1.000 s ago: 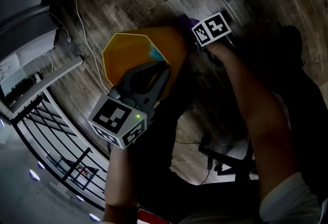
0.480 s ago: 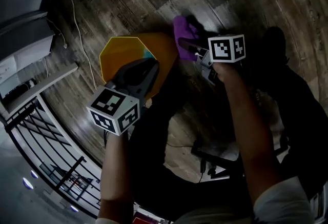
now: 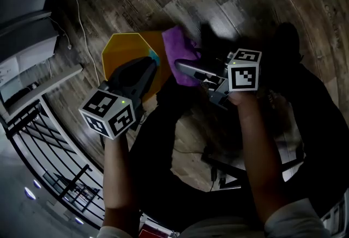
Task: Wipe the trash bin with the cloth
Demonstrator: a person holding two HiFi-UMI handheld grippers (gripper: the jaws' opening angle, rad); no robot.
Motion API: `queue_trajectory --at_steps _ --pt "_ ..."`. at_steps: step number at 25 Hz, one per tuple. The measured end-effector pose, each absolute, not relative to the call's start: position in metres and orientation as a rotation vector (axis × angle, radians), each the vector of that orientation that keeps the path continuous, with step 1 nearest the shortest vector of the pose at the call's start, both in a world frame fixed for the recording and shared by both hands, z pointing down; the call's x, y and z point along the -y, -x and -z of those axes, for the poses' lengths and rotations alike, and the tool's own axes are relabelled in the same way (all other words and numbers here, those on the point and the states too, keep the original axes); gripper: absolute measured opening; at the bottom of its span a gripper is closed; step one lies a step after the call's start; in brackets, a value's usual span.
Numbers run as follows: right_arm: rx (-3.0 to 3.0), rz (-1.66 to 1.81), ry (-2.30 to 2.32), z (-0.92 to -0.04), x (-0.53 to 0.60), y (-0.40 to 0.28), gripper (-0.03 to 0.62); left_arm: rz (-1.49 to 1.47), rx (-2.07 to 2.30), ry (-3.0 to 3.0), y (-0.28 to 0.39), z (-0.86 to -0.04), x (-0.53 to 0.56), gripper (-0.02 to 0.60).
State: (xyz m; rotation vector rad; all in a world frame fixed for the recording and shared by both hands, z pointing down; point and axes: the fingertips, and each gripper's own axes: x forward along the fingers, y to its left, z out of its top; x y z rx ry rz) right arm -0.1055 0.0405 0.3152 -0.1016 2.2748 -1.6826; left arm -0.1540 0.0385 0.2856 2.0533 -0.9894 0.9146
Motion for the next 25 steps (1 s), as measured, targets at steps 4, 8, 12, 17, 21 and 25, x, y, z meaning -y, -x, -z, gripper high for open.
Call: queue_trajectory --at_steps 4,8,12,17,21,25 --pt "-2.308 1.664 -0.009 -0.309 -0.057 0.118 0.184 -0.935 0.946 -2.017 0.155 -0.294 -0.051 0.032" --pt "-2.301 1.712 0.010 -0.329 -0.066 0.130 0.184 -0.930 0.903 -1.978 0.153 -0.303 -0.061 0.032" --pt "-2.317 1.780 0.137 -0.362 -0.062 0.134 0.184 -0.901 0.914 -1.981 0.153 -0.300 -0.059 0.032" --pt "-2.338 1.850 0.273 -0.405 -0.057 0.147 0.184 -0.878 0.949 -1.968 0.160 -0.299 -0.061 0.032" --pt "-2.434 1.905 0.331 -0.441 -0.055 0.159 0.184 -0.888 0.939 -1.960 0.166 -0.300 -0.068 0.032" --pt "-2.517 1.937 0.368 -0.468 -0.048 0.168 0.184 -0.895 0.949 -1.966 0.173 -0.296 -0.069 0.032"
